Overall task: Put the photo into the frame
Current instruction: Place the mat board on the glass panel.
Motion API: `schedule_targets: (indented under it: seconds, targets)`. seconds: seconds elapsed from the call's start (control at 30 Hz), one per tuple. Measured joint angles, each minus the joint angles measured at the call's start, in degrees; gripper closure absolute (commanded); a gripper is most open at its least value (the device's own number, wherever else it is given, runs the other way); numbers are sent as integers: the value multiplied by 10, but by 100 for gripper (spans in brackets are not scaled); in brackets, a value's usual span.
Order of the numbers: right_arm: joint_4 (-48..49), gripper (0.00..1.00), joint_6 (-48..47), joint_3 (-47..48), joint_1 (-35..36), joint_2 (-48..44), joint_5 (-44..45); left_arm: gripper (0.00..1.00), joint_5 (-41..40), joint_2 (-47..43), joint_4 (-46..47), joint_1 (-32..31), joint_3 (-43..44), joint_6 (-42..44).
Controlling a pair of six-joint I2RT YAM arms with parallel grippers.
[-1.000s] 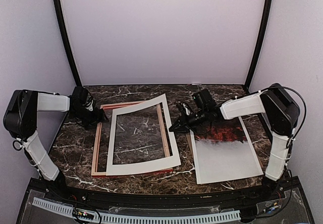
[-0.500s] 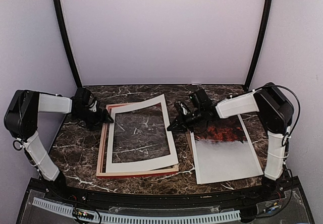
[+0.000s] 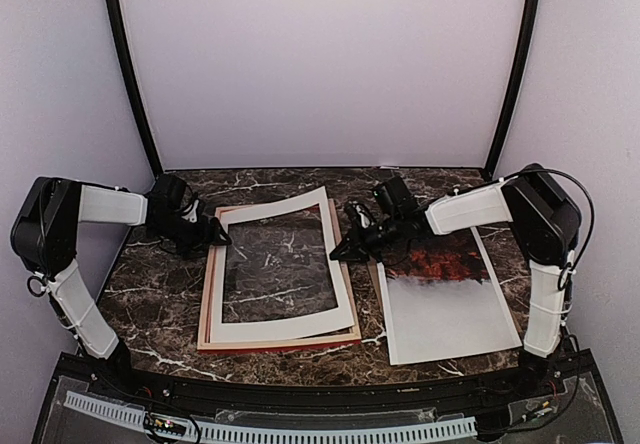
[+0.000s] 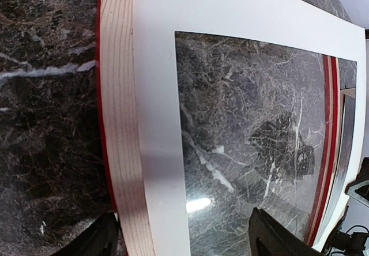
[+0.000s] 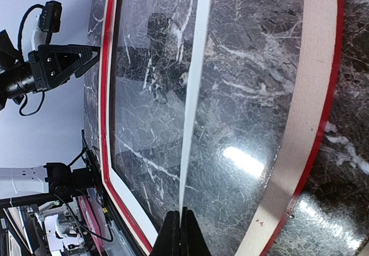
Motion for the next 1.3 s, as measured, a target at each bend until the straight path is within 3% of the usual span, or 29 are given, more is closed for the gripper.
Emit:
schedule_targets:
  seconds: [0.43, 1.03, 1.3]
  targets:
    - [1, 99, 20, -6, 18, 0, 37, 20, -20, 0, -1, -1, 0, -2]
    - [-46, 60, 4, -2, 28, -1, 91, 19, -59, -14, -13, -1, 1, -2]
    - [-89, 49, -18, 16, 29, -17, 126, 25, -76, -17, -17, -1, 5, 4]
